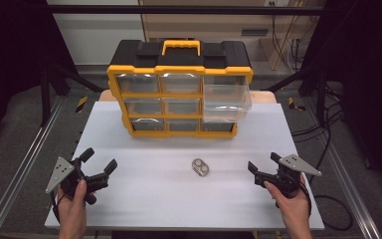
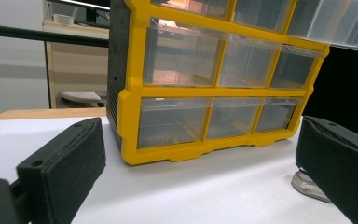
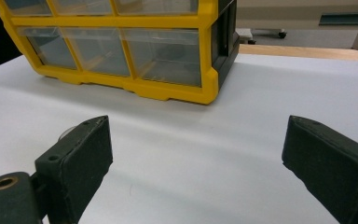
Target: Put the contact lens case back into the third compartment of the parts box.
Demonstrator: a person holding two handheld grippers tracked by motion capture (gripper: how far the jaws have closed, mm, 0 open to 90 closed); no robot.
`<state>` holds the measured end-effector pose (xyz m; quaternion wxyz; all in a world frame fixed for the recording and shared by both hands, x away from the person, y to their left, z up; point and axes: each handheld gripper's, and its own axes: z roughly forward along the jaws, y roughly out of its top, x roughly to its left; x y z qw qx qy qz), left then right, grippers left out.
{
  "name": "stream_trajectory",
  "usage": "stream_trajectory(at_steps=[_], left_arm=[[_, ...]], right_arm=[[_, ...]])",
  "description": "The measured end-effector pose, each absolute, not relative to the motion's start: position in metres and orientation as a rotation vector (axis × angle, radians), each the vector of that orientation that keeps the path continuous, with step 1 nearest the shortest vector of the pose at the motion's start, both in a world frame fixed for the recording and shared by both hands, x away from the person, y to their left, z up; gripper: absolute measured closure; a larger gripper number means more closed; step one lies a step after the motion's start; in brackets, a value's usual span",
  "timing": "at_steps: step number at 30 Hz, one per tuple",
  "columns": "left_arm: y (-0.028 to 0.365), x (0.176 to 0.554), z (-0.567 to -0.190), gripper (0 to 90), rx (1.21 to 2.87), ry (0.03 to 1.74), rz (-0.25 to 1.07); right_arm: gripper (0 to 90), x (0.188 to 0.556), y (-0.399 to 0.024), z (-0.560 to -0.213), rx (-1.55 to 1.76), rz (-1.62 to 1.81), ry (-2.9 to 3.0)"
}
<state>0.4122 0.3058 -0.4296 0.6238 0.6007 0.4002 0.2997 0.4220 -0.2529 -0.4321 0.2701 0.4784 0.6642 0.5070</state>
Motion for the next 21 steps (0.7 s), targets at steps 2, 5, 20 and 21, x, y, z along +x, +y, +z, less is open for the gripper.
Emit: stream_trajectory(at_steps=[2,5,20,21], left_arm=[[0.306,0.412,-0.430,1.3,1.377,0.922,0.687],[0.307,0.412,-0.430,1.3,1.371,0.923,0.684],[0.305,0.413,-0.430,1.3,1.384,0.909,0.681],[0.304,0.413,-0.430,1.3,1.388,0.907,0.680]], right_arm=[[8.9,0.422,-0.249,-0.431,1.314,1.377,1.789],[9.0,0.423,-0.245,-0.430,1.319,1.369,1.819],[9.2,0.437,-0.214,-0.427,1.312,1.273,2.029],[9.0,0.438,-0.211,-0.427,1.312,1.273,2.038]])
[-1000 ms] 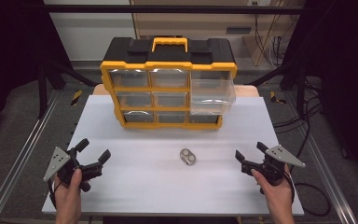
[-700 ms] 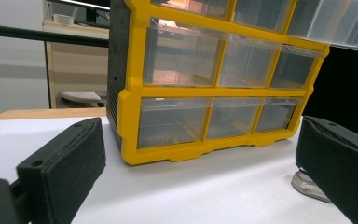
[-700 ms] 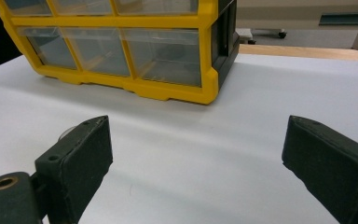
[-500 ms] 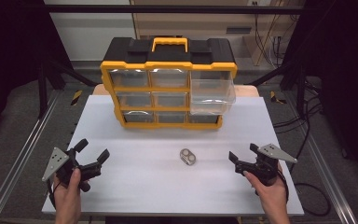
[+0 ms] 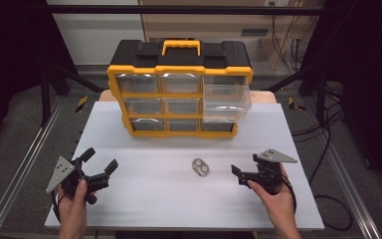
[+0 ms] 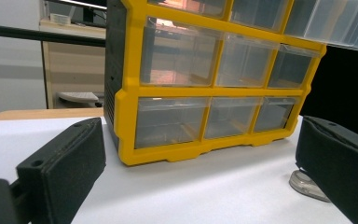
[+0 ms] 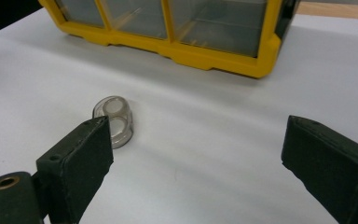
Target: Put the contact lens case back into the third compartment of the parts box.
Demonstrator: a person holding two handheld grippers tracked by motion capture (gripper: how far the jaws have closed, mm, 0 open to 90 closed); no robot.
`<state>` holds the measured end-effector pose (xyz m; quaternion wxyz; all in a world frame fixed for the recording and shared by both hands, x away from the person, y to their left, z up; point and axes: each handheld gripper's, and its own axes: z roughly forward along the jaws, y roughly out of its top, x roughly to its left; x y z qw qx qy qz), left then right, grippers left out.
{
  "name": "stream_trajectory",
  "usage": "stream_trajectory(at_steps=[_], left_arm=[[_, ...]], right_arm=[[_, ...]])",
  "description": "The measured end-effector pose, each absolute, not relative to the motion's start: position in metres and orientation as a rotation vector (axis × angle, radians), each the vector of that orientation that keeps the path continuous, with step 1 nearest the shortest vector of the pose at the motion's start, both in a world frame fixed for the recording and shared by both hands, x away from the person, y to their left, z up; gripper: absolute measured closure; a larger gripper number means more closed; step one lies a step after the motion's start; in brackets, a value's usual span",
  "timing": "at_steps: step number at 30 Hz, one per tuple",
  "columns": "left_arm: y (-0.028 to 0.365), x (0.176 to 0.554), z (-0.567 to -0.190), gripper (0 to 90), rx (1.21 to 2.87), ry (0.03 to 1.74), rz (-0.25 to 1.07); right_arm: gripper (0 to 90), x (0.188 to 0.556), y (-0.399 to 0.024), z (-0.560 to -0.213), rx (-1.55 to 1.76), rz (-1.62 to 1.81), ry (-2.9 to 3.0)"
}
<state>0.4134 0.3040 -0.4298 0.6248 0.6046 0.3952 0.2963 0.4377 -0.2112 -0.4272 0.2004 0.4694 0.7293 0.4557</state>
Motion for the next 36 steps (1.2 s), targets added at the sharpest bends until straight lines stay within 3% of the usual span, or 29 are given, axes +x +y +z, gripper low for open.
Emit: stream_trajectory(at_steps=[36], left_arm=[[0.302,0.412,-0.429,1.3,1.410,0.899,0.708]], right_arm=[[9.7,0.472,-0.135,-0.446,1.225,1.109,2.346]])
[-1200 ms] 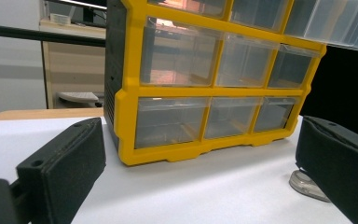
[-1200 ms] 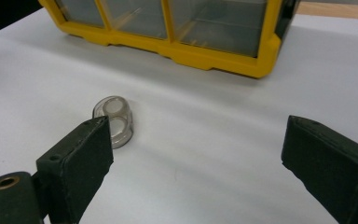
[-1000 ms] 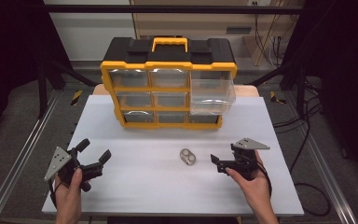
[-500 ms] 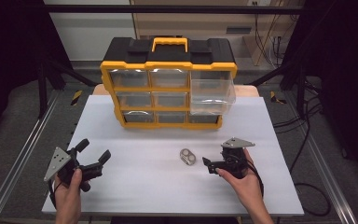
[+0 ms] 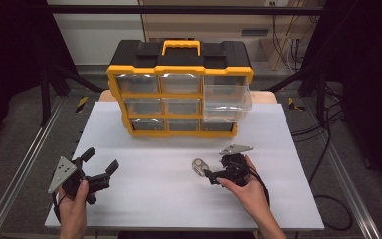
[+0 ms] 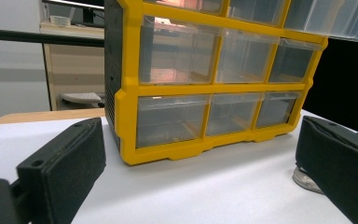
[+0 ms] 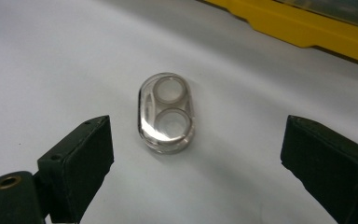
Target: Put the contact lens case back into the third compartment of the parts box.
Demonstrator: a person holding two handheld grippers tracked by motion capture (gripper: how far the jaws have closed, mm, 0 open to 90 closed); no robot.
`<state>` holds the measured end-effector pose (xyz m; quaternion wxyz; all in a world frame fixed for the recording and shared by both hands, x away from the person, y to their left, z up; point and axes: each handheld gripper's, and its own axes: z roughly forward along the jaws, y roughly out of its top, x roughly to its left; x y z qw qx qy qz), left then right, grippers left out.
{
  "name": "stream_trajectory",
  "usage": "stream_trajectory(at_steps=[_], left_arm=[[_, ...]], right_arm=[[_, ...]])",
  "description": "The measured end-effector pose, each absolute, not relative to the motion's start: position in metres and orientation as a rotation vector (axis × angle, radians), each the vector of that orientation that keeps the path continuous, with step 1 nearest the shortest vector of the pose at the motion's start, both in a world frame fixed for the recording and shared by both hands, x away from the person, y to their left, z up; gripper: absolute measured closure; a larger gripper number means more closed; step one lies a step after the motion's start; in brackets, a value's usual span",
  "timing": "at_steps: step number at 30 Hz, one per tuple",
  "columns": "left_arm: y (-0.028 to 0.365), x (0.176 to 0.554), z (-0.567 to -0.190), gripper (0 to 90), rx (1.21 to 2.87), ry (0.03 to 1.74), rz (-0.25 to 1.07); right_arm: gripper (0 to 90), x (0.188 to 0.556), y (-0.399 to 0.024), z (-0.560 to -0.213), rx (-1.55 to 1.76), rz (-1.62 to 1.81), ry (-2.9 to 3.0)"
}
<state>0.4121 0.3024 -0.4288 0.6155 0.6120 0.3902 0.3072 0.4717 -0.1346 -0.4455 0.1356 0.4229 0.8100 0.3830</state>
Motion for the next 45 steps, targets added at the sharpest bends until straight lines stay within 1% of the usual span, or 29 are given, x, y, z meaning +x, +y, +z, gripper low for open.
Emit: stream_trajectory(at_steps=[7,15,19,22,23,27,30,38,45], left_arm=[[0.301,0.413,-0.429,1.3,1.417,0.894,0.707],[0.300,0.412,-0.428,1.3,1.416,0.892,0.708],[0.300,0.413,-0.429,1.3,1.419,0.892,0.705],[0.300,0.413,-0.429,1.3,1.421,0.892,0.705],[0.300,0.412,-0.429,1.3,1.419,0.892,0.706],[0.300,0.412,-0.429,1.3,1.416,0.893,0.705],[0.300,0.412,-0.429,1.3,1.422,0.888,0.707],[0.299,0.412,-0.428,1.4,1.426,0.886,0.721],[0.299,0.412,-0.428,1.4,1.431,0.886,0.718]], right_arm=[[10.2,0.480,-0.114,-0.452,1.204,1.036,2.408],[11.8,0.484,-0.104,-0.459,1.212,0.992,2.448],[18.5,0.489,-0.102,-0.463,1.212,0.991,2.465],[20.3,0.490,-0.101,-0.464,1.208,0.984,2.471],[22.9,0.490,-0.099,-0.466,1.210,0.968,2.479],[26.3,0.491,-0.097,-0.468,1.215,0.955,2.484],[31.1,0.492,-0.095,-0.469,1.185,0.948,2.486],[36.8,0.492,-0.086,-0.469,1.144,0.907,2.475],[42.6,0.493,-0.086,-0.471,1.147,0.890,2.478]])
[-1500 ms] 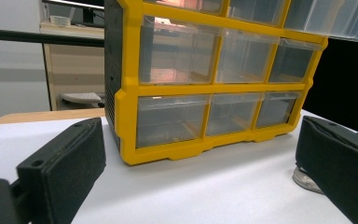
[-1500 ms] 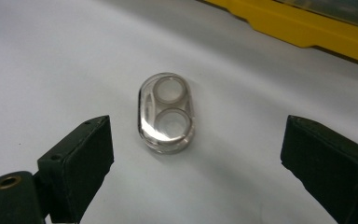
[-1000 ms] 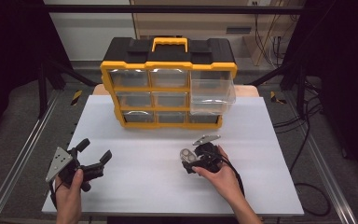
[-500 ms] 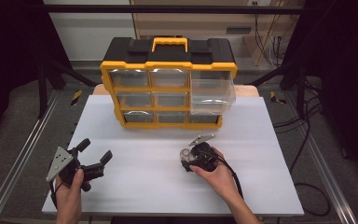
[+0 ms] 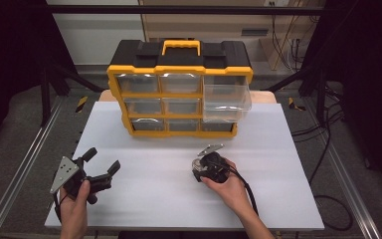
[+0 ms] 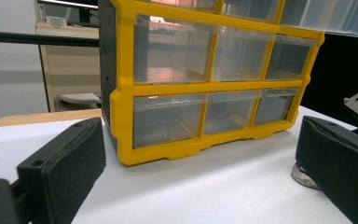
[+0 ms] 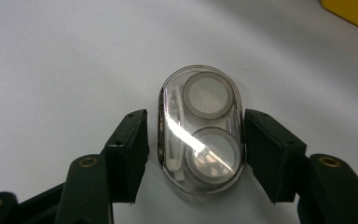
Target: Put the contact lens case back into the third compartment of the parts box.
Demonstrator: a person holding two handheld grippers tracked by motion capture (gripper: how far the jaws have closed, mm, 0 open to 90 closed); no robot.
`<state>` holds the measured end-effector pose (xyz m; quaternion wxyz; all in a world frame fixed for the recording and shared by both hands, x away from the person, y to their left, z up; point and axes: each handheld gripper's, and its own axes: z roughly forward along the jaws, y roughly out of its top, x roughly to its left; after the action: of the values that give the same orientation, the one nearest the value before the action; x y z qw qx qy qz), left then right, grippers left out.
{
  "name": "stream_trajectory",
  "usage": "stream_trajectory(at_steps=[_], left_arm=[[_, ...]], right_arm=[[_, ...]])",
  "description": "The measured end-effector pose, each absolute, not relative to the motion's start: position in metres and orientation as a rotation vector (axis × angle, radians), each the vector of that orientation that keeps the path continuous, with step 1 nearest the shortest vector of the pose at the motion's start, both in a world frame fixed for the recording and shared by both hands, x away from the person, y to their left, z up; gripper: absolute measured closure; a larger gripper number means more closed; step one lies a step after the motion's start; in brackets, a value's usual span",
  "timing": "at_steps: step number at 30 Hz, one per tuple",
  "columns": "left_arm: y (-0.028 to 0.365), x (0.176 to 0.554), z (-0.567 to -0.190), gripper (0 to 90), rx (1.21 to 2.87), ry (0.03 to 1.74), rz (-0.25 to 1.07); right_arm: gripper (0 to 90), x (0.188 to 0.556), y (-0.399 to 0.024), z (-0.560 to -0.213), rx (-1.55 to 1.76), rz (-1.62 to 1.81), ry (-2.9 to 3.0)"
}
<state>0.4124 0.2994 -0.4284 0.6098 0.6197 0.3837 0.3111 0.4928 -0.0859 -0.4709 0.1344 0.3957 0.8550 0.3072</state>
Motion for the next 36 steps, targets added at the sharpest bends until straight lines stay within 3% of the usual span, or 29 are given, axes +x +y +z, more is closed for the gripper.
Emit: stream_trajectory(at_steps=[5,19,36], left_arm=[[0.299,0.412,-0.428,1.4,1.433,0.879,0.715],[0.297,0.412,-0.427,1.4,1.443,0.876,0.712],[0.311,0.410,-0.424,1.5,1.400,0.896,0.731]], right_arm=[[48.6,0.492,-0.086,-0.471,1.135,0.881,2.467],[49.3,0.488,-0.092,-0.464,1.110,0.937,2.430],[49.3,0.470,-0.161,-0.410,1.196,1.138,2.174]])
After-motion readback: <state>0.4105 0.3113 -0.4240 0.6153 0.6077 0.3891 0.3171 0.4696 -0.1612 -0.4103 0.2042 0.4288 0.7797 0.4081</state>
